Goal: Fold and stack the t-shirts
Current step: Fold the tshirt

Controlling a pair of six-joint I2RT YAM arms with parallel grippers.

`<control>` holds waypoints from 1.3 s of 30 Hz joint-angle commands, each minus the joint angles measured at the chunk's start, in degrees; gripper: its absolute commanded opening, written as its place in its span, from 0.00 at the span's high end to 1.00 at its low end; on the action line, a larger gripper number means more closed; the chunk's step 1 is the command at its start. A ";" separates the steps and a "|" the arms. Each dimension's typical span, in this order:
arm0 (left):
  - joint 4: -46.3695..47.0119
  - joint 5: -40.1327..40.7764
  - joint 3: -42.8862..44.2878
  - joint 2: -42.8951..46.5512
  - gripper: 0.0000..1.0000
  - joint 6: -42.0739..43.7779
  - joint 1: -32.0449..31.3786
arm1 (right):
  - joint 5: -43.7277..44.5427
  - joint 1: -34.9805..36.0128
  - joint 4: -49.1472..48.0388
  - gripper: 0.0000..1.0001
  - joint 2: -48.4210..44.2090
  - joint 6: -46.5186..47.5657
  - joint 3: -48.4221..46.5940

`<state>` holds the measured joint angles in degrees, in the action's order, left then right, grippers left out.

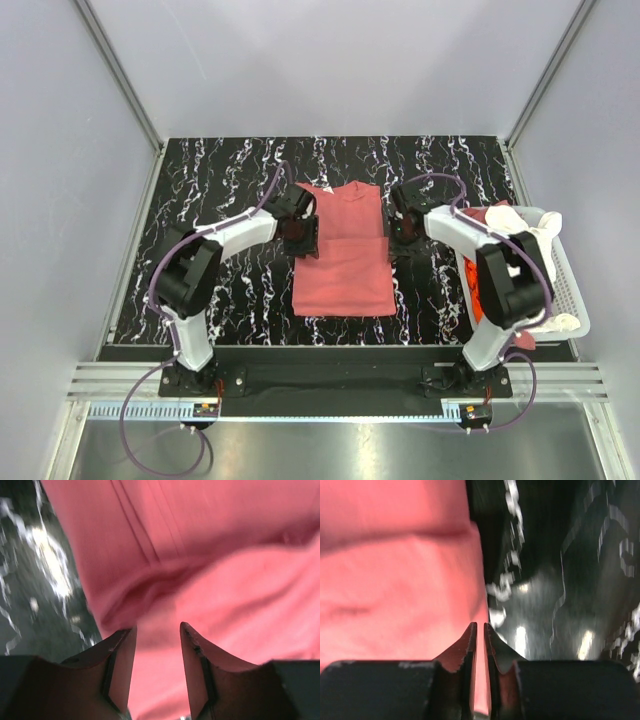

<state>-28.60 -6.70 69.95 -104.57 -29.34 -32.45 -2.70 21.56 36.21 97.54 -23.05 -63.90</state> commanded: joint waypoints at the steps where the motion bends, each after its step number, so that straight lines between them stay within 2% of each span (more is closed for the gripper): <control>1: 0.74 3.00 7.19 -3.08 0.55 2.01 2.56 | 2.17 -0.73 -2.10 0.84 4.67 4.68 -7.37; 5: -3.03 7.99 11.60 -6.25 0.55 1.66 4.23 | 4.89 -1.52 -2.19 0.85 11.07 5.91 -13.52; 11: -5.93 9.51 13.36 -7.14 0.55 0.08 5.99 | 6.21 -2.23 0.35 0.80 18.12 6.96 -22.22; 15: -7.00 9.42 11.44 1.63 0.52 0.34 5.38 | 9.64 -2.31 7.46 0.67 14.27 4.17 -25.84; 17: -7.00 9.16 6.53 9.54 0.48 0.69 4.50 | 8.77 -2.31 10.45 0.62 10.14 1.27 -25.40; 20: -6.12 6.97 -3.48 20.06 0.42 -1.32 2.74 | 7.64 -2.40 15.91 0.58 2.96 -7.96 -20.58; 21: -5.60 5.14 -9.16 22.81 0.41 -1.94 1.70 | 6.40 -2.31 15.65 0.58 0.75 -11.89 -15.34; 23: -3.41 1.80 -14.47 27.04 0.41 -4.30 0.72 | 3.60 -2.31 15.21 0.57 -5.30 -15.26 -9.96; 27: 2.31 -3.49 -25.72 35.47 0.40 -9.49 -2.79 | -3.79 -2.14 9.26 0.56 -14.99 -23.16 7.24; 30: 4.42 -1.21 -32.66 38.03 0.40 -12.14 -4.73 | -7.14 -1.88 3.81 0.53 -22.46 -26.07 16.83; 32: 7.05 -1.91 -34.96 38.13 0.40 -13.37 -4.91 | -8.28 -1.79 1.86 0.48 -25.89 -26.43 19.94; 39: 15.41 -3.67 -40.24 34.79 0.41 -15.92 -5.35 | -10.65 -1.17 -1.48 0.46 -28.72 -26.70 25.48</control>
<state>-21.69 -8.56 30.68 -69.65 -43.09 -37.45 -10.46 19.79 40.03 70.57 -47.81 -39.64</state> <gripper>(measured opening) 0.594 0.529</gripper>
